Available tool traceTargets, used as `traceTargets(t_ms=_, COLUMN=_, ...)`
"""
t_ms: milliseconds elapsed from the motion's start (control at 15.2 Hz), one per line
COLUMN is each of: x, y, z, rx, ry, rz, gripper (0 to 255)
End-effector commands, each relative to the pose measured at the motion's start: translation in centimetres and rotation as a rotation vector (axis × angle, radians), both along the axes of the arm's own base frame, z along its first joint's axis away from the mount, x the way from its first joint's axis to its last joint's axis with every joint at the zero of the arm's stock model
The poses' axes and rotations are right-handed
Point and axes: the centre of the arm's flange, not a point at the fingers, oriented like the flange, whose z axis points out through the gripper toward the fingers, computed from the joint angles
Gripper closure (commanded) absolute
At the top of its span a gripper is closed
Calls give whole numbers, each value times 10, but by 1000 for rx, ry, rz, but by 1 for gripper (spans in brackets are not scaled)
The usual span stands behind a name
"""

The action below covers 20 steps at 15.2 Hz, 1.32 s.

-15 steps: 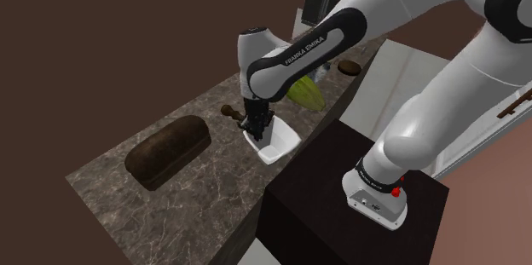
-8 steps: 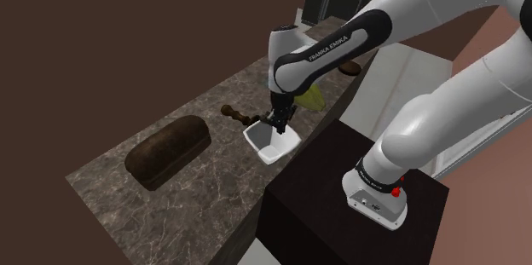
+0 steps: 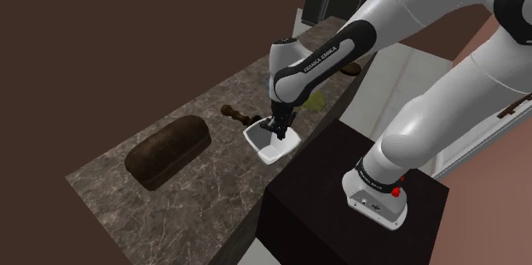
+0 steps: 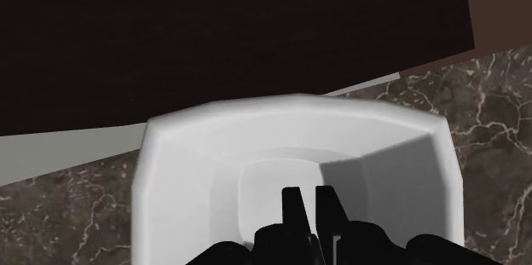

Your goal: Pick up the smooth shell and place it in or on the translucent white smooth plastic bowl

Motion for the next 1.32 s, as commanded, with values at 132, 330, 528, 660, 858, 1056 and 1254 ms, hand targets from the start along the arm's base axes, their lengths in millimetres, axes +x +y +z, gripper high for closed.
traceTargets(t_ms=132, x=0, y=0, z=-22, rx=0, ry=-1, rz=0, gripper=255)
traceTargets(t_ms=330, x=0, y=0, z=-33, rx=0, ry=-1, rz=0, gripper=255)
traceTargets(t_ms=528, x=0, y=0, z=-33, rx=0, ry=-1, rz=0, gripper=255)
traceTargets(t_ms=660, x=0, y=0, z=-33, rx=0, ry=-1, rz=0, gripper=255)
traceTargets(t_ms=858, x=0, y=0, z=-33, rx=0, ry=-1, rz=0, gripper=0)
traceTargets(t_ms=1056, x=0, y=0, z=-33, rx=0, ry=-1, rz=0, gripper=0)
traceTargets(t_ms=1254, x=3, y=-1, z=-20, rx=0, ry=-1, rz=0, gripper=0)
